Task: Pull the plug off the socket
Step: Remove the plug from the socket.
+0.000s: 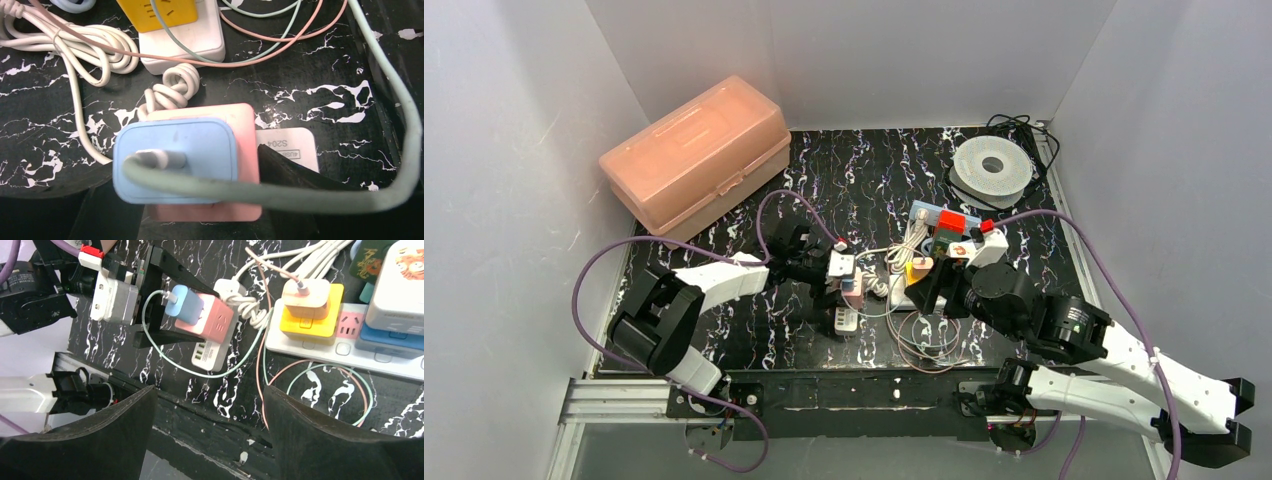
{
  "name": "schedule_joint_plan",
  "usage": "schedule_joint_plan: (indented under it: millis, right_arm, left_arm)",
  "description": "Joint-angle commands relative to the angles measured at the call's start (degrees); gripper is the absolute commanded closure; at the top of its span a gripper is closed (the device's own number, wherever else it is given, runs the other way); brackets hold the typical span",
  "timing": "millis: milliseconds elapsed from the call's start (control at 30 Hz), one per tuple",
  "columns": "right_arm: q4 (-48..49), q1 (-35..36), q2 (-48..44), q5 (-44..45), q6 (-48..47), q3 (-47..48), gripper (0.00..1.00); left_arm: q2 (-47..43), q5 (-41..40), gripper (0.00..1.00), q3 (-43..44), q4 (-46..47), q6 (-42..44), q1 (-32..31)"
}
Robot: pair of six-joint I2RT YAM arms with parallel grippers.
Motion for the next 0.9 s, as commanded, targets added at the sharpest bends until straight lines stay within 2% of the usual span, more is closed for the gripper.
schedule_joint_plan:
  millis: [0,167,300,400,500,667,867]
  right_arm:
    - [-0.3,-0.3,-1.7,-4.2,1.7,-1.2,0.16]
    - [4.1,-0.3,-7.3,-13.6,3.7,-7.9,0.19]
    - [11.6,-0.3,-7.3,-19.0,7.3,-15.1,0.22]
    - [17.7,-0.2,-3.8,-20.5,7.8,-18.4,0.23]
    - [22.8,-0.2,0.1,-19.9,7.3,-19.7,0.22]
    - [31.8,-0.2,5.9,-16.6,8.5,-22.5,0.15]
    - [48.8,-1.6,13.6,-13.3,9.6,-26.7,0.09]
  left_arm:
    - [-1.5,1.1,0.35,1.8,-6.0,0.0,-0.8]
    - [-2.7,-0.8,0.70,3.9,-7.5,-1.8,-1.5]
    - [-4.1,-4.2,0.87,4.4,-7.1,-5.0,-1.9]
    - [-5.3,-6.4,0.91,4.7,-6.2,-7.5,-2.2]
    - [-6.1,-8.6,1.00,6.6,-6.8,-11.6,-2.3]
    - [-6.9,-10.7,1.00,10.2,-8.8,-15.7,-2.3]
    - [-7.3,-10.2,1.00,13.1,-11.6,-18.0,-2.3]
